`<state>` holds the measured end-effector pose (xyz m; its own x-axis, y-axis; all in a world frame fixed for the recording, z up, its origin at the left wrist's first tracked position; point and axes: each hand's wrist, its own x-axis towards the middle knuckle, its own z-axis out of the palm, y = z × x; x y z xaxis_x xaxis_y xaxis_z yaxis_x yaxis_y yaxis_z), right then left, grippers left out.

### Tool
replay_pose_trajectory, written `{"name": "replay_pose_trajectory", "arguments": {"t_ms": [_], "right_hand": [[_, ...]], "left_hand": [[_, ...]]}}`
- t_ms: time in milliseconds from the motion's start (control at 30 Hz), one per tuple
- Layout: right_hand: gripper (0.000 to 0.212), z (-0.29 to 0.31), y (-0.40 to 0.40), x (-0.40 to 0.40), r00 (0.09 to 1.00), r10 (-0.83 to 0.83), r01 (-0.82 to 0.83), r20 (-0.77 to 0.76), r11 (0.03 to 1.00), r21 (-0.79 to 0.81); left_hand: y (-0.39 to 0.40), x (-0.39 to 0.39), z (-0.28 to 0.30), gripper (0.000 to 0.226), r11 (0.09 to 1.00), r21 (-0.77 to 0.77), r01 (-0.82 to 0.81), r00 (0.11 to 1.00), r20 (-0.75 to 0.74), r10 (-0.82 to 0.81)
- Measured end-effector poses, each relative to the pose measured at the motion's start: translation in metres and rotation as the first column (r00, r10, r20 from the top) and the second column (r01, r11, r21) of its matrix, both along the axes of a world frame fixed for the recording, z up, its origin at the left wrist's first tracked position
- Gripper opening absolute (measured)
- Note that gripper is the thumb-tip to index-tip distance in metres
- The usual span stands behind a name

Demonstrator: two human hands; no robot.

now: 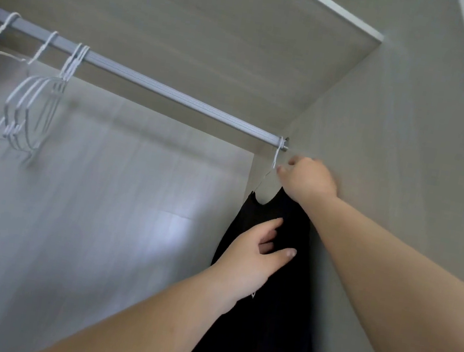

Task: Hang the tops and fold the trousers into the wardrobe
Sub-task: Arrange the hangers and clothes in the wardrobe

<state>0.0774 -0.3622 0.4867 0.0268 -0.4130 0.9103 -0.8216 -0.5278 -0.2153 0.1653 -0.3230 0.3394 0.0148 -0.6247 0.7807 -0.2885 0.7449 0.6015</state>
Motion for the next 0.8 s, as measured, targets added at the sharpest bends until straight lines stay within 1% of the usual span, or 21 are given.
{"name": "replay_pose_trajectory", "arguments": {"t_ms": [33,133,200,267,300,333,400,467,533,567,600,667,700,733,767,800], "right_hand": [[0.039,-0.004,0.004,-0.002,0.999,-0.001,-0.002,-0.032,0.996,-0.093],[0.036,-0.03,0.022,-0.005,0.987,0.11,-0.139,-0.114,0.948,-0.288],[0.032,-0.05,0.035,-0.004,0.968,0.228,-0.249,-0.102,0.912,-0.326],[0.027,-0.077,0.048,0.002,0.914,0.405,-0.392,-0.024,0.863,-0.319],[0.024,-0.095,0.055,0.008,0.847,0.53,-0.496,0.037,0.814,-0.302],[0.022,-0.112,0.062,0.015,0.762,0.638,-0.592,0.111,0.755,-0.283],[0.018,-0.153,0.079,0.03,0.563,0.788,-0.756,0.25,0.613,-0.23],[0.017,-0.198,0.102,0.04,0.363,0.851,-0.872,0.379,0.454,-0.185],[0.018,-0.236,0.127,0.042,0.17,0.853,-0.943,0.493,0.285,-0.168],[0.019,-0.252,0.142,0.038,0.107,0.841,-0.962,0.53,0.222,-0.158],[0.019,-0.264,0.152,0.034,0.062,0.836,-0.973,0.545,0.172,-0.153],[0.018,-0.292,0.178,0.023,-0.028,0.822,-0.993,0.568,0.041,-0.107],[0.017,-0.303,0.186,0.019,-0.053,0.829,-0.995,0.557,0.003,-0.099],[0.018,-0.316,0.198,0.015,-0.09,0.83,-0.996,0.551,-0.06,-0.072],[0.02,-0.329,0.212,0.009,-0.121,0.831,-0.991,0.544,-0.128,-0.025],[0.023,-0.34,0.222,0.005,-0.134,0.841,-0.986,0.524,-0.168,0.018]], "left_hand": [[0.006,0.002,-0.002,0.058,1.0,-0.006,-0.012,1.0,-0.015,0.012],[0.032,0.014,-0.012,0.04,0.999,0.009,-0.035,0.994,-0.106,0.036],[0.05,0.023,-0.023,0.025,0.998,0.038,-0.054,0.98,-0.189,0.061],[0.069,0.029,-0.038,0.018,0.994,0.062,-0.091,0.959,-0.262,0.104],[0.08,0.033,-0.048,0.016,0.989,0.08,-0.128,0.943,-0.298,0.146],[0.09,0.037,-0.055,0.016,0.982,0.101,-0.161,0.927,-0.327,0.186],[0.112,0.042,-0.074,0.016,0.961,0.142,-0.239,0.883,-0.38,0.276],[0.139,0.045,-0.095,0.016,0.926,0.171,-0.335,0.827,-0.418,0.376],[0.168,0.043,-0.119,0.014,0.876,0.194,-0.442,0.763,-0.433,0.48],[0.183,0.04,-0.133,0.013,0.849,0.21,-0.485,0.731,-0.436,0.525],[0.195,0.035,-0.144,0.013,0.825,0.221,-0.52,0.706,-0.432,0.561],[0.231,0.02,-0.174,0.012,0.746,0.258,-0.614,0.622,-0.423,0.659],[0.243,0.014,-0.185,0.012,0.722,0.267,-0.638,0.603,-0.41,0.684],[0.26,0.005,-0.199,0.011,0.683,0.28,-0.674,0.566,-0.398,0.722],[0.279,-0.005,-0.213,0.011,0.638,0.293,-0.712,0.523,-0.386,0.76],[0.294,-0.013,-0.225,0.012,0.611,0.302,-0.732,0.498,-0.376,0.781]]}}
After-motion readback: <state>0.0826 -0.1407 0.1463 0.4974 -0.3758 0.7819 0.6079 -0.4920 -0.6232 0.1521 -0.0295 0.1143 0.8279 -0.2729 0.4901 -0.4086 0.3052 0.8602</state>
